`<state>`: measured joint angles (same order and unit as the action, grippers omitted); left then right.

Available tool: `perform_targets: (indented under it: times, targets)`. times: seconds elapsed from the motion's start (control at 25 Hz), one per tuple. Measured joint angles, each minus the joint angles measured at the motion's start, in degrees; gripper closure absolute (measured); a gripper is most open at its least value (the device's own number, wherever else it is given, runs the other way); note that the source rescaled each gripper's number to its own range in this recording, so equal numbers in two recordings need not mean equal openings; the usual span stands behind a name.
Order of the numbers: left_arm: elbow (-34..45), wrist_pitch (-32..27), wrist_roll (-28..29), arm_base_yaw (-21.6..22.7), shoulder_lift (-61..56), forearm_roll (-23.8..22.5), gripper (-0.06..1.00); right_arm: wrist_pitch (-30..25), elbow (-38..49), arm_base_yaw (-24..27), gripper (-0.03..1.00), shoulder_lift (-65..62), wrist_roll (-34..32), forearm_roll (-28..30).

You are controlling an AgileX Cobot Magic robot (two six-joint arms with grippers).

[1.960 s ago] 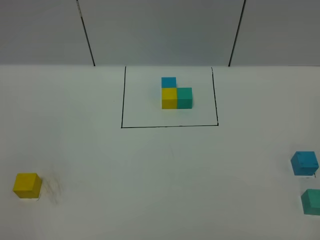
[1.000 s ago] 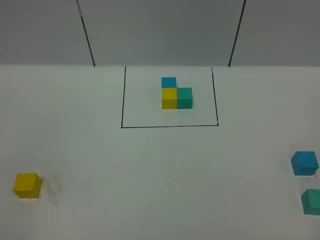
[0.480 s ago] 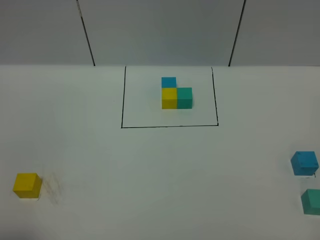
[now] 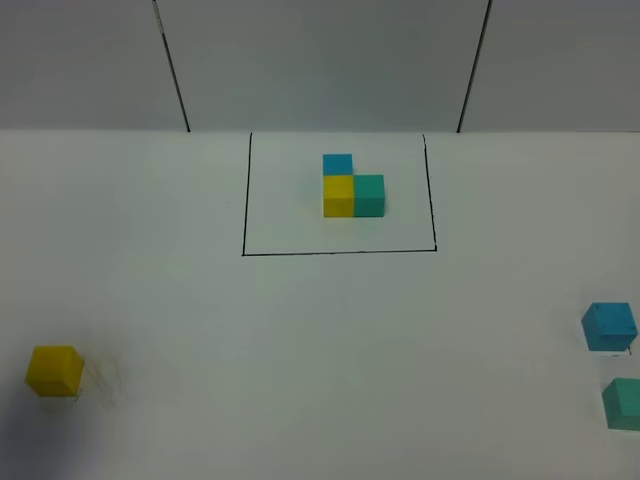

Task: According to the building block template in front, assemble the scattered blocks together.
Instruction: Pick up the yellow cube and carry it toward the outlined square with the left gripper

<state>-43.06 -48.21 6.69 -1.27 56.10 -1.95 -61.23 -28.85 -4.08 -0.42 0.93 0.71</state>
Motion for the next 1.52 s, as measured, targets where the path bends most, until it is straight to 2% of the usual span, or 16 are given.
perform_targets:
  times: [0.2, 0.32, 0.44, 0.64, 0.72, 1.04, 1.52]
  targets:
    - [-1.5, 0.7, -2.5, 0.0, 10.0, 1.6, 0.58, 0.0, 0.0, 0.0, 0.24, 0.0, 0.0, 0.0]
    - [-1.9, 2.3, -3.9, 0.0, 14.3, 3.3, 0.51, 0.0, 0.0, 0.0, 0.24, 0.0, 0.0, 0.0]
    - [-1.9, 3.4, -4.3, 0.0, 17.2, 4.1, 0.37, 0.0, 0.0, 0.0, 0.24, 0.0, 0.0, 0.0]
    - [-1.9, 4.7, -4.4, 0.0, 19.8, 3.4, 0.03, 0.0, 0.0, 0.0, 0.24, 0.0, 0.0, 0.0]
    - [-1.9, 6.0, -4.4, 0.0, 20.0, 2.3, -0.04, 0.0, 0.0, 0.0, 0.24, 0.0, 0.0, 0.0]
    - [-2.2, 10.9, -4.1, 0.0, 25.6, 0.4, -0.05, 0.0, 0.0, 0.0, 0.24, 0.0, 0.0, 0.0]
    - [-2.2, 17.2, -4.1, 0.0, 38.6, 0.5, -0.02, 0.0, 0.0, 0.0, 0.24, 0.0, 0.0, 0.0]
